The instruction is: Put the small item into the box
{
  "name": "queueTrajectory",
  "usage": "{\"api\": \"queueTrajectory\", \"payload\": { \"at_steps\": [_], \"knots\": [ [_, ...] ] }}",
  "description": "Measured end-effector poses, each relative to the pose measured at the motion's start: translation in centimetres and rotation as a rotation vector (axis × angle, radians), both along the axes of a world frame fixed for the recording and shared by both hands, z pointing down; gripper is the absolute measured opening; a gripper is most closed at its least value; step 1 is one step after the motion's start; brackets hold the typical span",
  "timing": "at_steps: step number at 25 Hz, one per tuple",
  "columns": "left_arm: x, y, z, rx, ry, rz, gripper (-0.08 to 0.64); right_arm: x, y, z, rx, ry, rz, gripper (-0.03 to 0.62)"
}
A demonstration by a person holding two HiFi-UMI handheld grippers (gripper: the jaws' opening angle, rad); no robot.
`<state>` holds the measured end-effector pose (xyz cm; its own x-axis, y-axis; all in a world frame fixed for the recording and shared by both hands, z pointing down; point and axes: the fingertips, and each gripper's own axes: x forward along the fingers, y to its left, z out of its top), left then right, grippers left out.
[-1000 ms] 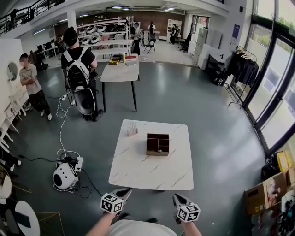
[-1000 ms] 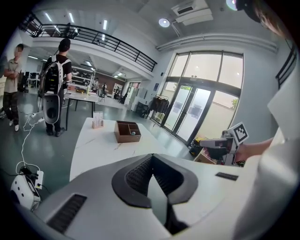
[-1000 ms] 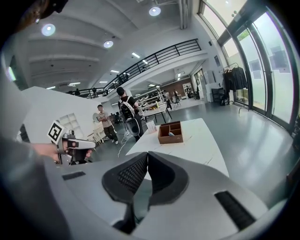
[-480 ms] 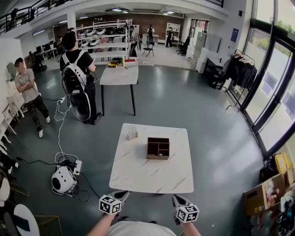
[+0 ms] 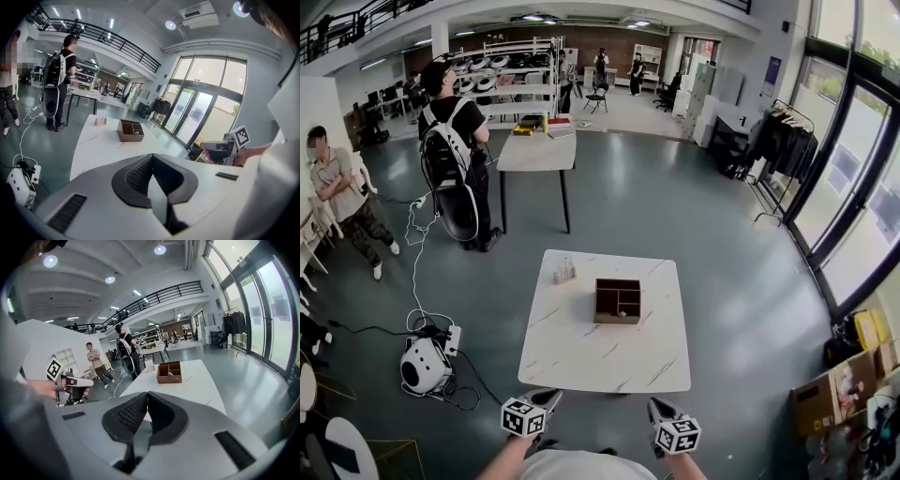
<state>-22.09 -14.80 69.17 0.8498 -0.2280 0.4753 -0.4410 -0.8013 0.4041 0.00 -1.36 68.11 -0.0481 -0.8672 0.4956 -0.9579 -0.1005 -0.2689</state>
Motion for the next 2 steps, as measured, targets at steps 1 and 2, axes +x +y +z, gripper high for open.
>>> {"api": "queueTrajectory", "payload": {
  "at_steps": [1,2],
  "knots": [
    [0.07,-0.06,0.11,-0.001,-0.002,0.001,0.012,0.06,-0.10,0.07,-0.003,0.002,0.000,0.026],
    [0.13,-0.11,0.22,-0.002,-0.003,0.002,0.012,0.12,-0.21,0.15,-0.006,0.004,0.001,0.026]
  ]
}}
